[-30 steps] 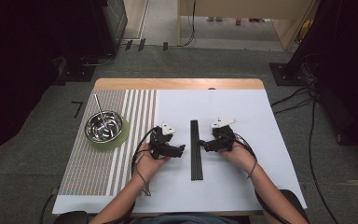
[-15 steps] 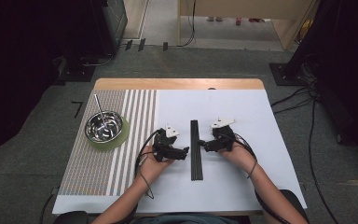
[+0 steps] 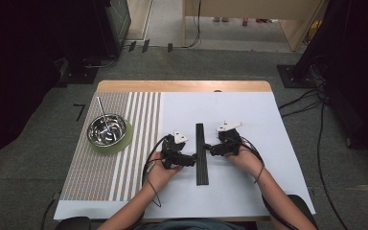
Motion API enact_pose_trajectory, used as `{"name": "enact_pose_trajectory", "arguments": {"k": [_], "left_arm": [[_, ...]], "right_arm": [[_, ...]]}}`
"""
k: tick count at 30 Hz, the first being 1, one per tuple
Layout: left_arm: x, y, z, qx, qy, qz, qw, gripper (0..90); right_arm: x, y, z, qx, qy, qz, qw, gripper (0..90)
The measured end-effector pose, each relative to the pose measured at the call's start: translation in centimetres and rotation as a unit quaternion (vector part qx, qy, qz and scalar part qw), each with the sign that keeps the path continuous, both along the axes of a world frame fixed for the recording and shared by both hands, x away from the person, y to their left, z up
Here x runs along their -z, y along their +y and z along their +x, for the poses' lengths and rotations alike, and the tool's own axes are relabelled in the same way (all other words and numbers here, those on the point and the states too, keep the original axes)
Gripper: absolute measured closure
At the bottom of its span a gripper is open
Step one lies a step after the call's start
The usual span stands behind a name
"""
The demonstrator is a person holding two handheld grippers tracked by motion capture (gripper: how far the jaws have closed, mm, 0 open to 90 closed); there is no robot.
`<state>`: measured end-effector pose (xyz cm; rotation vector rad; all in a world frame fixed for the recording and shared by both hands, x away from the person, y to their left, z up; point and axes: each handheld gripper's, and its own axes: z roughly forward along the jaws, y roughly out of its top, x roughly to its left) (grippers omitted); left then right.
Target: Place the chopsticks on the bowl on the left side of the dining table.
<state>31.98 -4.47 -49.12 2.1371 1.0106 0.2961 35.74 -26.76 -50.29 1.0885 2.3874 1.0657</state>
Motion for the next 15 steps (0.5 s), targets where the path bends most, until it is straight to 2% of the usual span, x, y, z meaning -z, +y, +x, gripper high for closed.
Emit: {"name": "enact_pose_trajectory", "arguments": {"k": [6, 15], "left_arm": [[0.26, -0.50, -0.29, 0.007, -0.005, 0.008, 0.9999, 14.1], [0.31, -0.68, -0.48, 0.011, -0.009, 0.007, 0.9999, 14.2]], "right_arm": [[0.00, -0.01, 0.00, 0.000, 0.000, 0.000, 1.0000, 13.4], [0.00, 0.00, 0.00, 0.000, 0.000, 0.000, 1.0000, 13.4]]}}
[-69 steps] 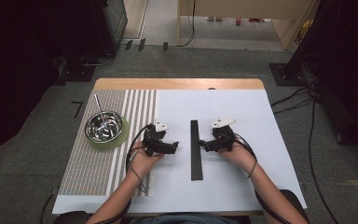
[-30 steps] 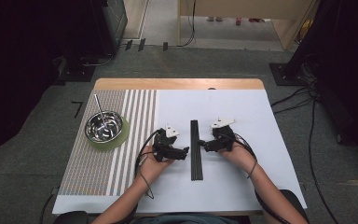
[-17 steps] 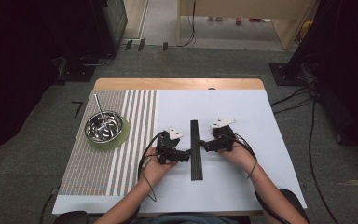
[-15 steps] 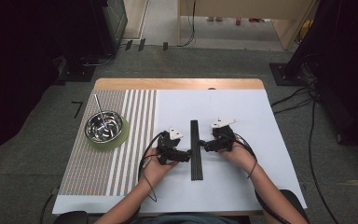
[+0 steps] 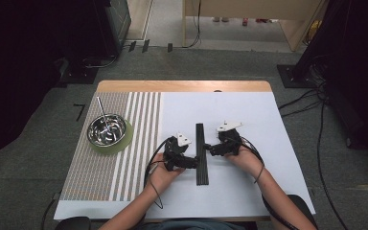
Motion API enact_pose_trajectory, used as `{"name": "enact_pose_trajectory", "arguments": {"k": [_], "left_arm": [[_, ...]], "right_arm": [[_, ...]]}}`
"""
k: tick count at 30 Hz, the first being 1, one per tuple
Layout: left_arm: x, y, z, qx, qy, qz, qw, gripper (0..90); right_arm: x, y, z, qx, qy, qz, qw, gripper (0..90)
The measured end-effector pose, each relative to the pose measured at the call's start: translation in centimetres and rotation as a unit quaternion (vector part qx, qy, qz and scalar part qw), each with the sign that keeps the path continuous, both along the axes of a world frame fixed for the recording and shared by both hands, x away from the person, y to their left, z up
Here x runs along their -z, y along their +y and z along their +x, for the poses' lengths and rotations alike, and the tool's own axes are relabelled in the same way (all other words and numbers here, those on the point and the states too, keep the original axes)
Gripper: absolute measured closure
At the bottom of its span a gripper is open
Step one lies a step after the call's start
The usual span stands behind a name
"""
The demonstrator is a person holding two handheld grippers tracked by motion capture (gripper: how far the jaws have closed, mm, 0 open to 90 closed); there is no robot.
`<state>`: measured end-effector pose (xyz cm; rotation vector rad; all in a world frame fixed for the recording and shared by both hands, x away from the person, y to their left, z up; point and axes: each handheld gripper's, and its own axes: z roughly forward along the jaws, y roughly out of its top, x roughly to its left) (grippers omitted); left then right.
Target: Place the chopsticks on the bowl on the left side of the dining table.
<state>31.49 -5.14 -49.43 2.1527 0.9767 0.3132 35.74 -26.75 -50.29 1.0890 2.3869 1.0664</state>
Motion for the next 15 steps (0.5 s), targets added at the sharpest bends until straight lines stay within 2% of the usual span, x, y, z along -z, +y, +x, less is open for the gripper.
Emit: {"name": "enact_pose_trajectory", "arguments": {"k": [6, 9, 15], "left_arm": [[0.03, -0.14, -0.18, 0.009, -0.009, 0.004, 0.9999, 14.2], [0.21, -0.25, -0.29, 0.010, -0.015, 0.015, 0.9997, 14.5], [0.22, -0.13, -0.30, 0.015, -0.015, 0.012, 0.9997, 14.5]], "right_arm": [[0.00, -0.01, 0.00, 0.000, 0.000, 0.000, 1.0000, 13.4], [0.00, -0.01, 0.00, 0.000, 0.000, 0.000, 1.0000, 13.4], [0.00, -0.02, 0.01, -0.001, 0.000, -0.001, 1.0000, 13.3]]}}
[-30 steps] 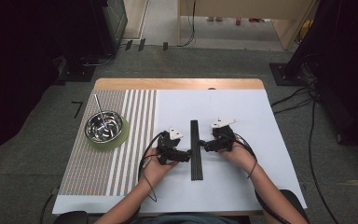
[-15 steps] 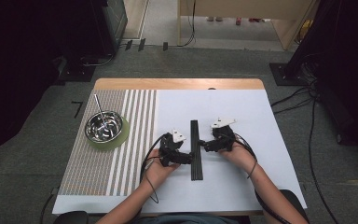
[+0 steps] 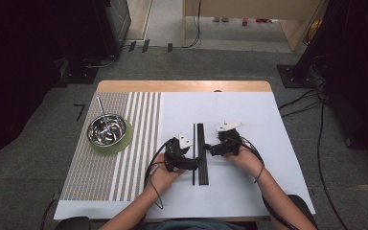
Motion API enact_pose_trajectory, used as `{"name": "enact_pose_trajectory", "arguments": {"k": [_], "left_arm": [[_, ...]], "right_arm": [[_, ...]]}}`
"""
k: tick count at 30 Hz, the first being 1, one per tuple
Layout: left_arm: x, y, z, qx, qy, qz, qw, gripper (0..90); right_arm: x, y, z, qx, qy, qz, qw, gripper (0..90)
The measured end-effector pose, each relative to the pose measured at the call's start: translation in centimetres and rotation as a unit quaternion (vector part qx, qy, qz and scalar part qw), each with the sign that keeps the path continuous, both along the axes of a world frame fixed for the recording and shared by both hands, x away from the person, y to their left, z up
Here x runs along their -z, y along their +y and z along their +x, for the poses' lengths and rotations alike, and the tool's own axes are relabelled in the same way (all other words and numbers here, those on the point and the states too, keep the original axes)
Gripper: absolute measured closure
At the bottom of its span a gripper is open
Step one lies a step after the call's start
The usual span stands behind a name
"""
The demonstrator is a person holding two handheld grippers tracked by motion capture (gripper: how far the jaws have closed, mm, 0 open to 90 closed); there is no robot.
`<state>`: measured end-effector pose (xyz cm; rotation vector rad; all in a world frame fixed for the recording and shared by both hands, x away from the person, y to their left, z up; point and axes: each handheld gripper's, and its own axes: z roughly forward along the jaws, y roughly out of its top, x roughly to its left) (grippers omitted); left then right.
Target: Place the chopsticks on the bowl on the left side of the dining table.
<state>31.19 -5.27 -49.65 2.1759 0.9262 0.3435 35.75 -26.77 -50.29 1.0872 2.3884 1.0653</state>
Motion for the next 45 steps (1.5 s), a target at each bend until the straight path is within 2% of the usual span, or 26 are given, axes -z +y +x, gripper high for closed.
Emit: {"name": "enact_pose_trajectory", "arguments": {"k": [5, 7, 12, 15, 21, 24, 32, 37, 45], "left_arm": [[0.1, 0.3, -0.1, 0.013, -0.003, -0.001, 0.9999, 14.6], [0.0, 0.3, -0.2, 0.009, -0.012, 0.008, 0.9999, 17.7], [-0.3, 0.6, -0.3, 0.008, -0.015, 0.005, 0.9998, 40.7], [-0.4, 0.9, -0.2, 0.000, -0.011, 0.004, 0.9999, 50.9], [-0.6, 1.7, 0.4, -0.005, 0.002, 0.000, 1.0000, 68.2], [-0.7, 2.0, 0.6, -0.010, 0.011, -0.002, 0.9999, 73.7], [-1.0, 2.7, 1.2, -0.018, 0.022, 0.002, 0.9996, 79.2], [-1.3, 3.8, 1.9, -0.034, 0.035, 0.002, 0.9988, 82.5], [-1.2, 4.9, 2.7, -0.053, 0.035, 0.000, 0.9980, 82.9]], "right_arm": [[0.0, 0.0, 0.0, 0.000, 0.000, 0.000, 1.0000, 13.4], [0.0, 0.0, 0.0, 0.000, 0.000, 0.000, 1.0000, 13.4], [0.0, 0.0, 0.0, 0.000, 0.000, 0.000, 1.0000, 13.3], [0.0, 0.0, 0.0, 0.000, 0.000, 0.000, 1.0000, 13.3], [0.0, 0.0, 0.0, 0.000, 0.000, 0.001, 1.0000, 13.3], [0.0, 0.0, 0.0, 0.000, 0.000, 0.001, 1.0000, 13.3], [0.0, 0.0, 0.0, 0.000, 0.000, 0.001, 1.0000, 13.3], [0.0, 0.0, 0.0, 0.000, 0.000, 0.001, 1.0000, 13.4], [0.0, 0.0, 0.0, 0.001, 0.000, 0.001, 1.0000, 13.4]]}}
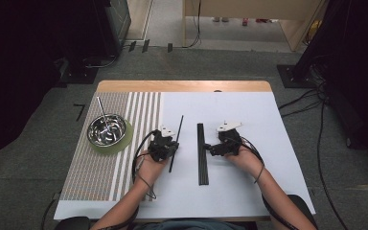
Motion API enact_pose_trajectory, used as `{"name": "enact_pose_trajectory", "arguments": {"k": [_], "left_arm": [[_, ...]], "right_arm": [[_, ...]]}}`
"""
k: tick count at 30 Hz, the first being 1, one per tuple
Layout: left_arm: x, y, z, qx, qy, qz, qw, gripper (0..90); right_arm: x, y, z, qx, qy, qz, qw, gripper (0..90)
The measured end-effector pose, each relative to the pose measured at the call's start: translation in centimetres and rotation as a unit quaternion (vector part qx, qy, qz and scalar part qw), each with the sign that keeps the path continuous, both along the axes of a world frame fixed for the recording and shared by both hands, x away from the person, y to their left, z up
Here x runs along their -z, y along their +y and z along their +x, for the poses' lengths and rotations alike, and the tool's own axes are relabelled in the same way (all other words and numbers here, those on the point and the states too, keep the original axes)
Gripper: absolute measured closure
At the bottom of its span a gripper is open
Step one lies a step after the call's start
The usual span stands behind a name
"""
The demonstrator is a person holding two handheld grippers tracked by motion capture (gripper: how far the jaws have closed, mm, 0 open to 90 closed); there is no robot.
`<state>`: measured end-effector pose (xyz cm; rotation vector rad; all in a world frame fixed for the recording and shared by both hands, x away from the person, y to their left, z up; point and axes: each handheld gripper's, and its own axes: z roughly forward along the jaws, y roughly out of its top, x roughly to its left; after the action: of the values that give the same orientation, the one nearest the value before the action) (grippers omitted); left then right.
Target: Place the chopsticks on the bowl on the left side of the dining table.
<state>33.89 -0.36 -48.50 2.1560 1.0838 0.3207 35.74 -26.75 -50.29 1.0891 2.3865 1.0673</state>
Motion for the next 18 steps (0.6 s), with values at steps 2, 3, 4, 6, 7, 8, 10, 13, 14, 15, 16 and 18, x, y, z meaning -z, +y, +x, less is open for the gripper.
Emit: {"name": "enact_pose_trajectory", "arguments": {"k": [2, 3, 4, 6, 7, 8, 10, 13, 14, 15, 16, 18], "left_arm": [[0.01, 0.14, 0.11, 0.001, 0.000, 0.000, 1.0000, 83.0], [0.02, 0.19, 0.15, 0.003, 0.000, -0.001, 1.0000, 83.0], [0.03, 0.23, 0.16, 0.004, 0.000, -0.003, 1.0000, 83.1], [0.03, 0.24, 0.11, 0.009, -0.003, -0.006, 0.9999, 83.6], [-0.02, 0.20, 0.12, 0.012, -0.002, -0.004, 0.9999, 84.4], [-0.04, 0.12, 0.10, 0.016, -0.001, -0.004, 0.9999, 84.5], [-0.03, -0.04, -0.01, 0.022, -0.001, -0.003, 0.9998, 84.6], [-0.04, -0.32, -0.21, 0.035, 0.002, -0.006, 0.9994, 84.9], [-0.05, -0.41, -0.27, 0.042, 0.006, -0.008, 0.9991, 85.1], [-0.08, -0.48, -0.33, 0.046, 0.006, -0.006, 0.9989, 85.2], [-0.12, -0.57, -0.38, 0.048, 0.007, -0.004, 0.9988, 85.3], [-0.21, -0.55, -0.37, 0.050, 0.004, 0.006, 0.9987, 85.3]], "right_arm": [[0.00, 0.00, 0.00, 0.000, 0.000, 0.000, 1.0000, 13.4], [0.00, 0.00, 0.00, 0.000, 0.000, 0.000, 1.0000, 13.4], [0.00, 0.00, 0.00, 0.000, 0.000, 0.000, 1.0000, 13.4], [0.00, 0.00, 0.00, 0.000, 0.000, 0.000, 1.0000, 13.4], [0.00, 0.00, 0.00, 0.000, 0.000, 0.000, 1.0000, 13.4], [0.00, 0.00, 0.00, 0.000, 0.000, 0.000, 1.0000, 13.4], [0.00, 0.00, 0.00, 0.000, 0.000, 0.000, 1.0000, 13.3], [0.00, 0.00, 0.00, 0.000, 0.000, 0.000, 1.0000, 13.3], [0.00, 0.00, 0.00, 0.000, 0.000, 0.000, 1.0000, 13.4], [0.00, 0.00, 0.00, 0.000, 0.000, 0.000, 1.0000, 13.3], [0.00, 0.00, 0.00, 0.000, 0.000, 0.000, 1.0000, 13.4], [0.00, 0.00, 0.00, 0.000, 0.000, 0.000, 1.0000, 13.4]]}}
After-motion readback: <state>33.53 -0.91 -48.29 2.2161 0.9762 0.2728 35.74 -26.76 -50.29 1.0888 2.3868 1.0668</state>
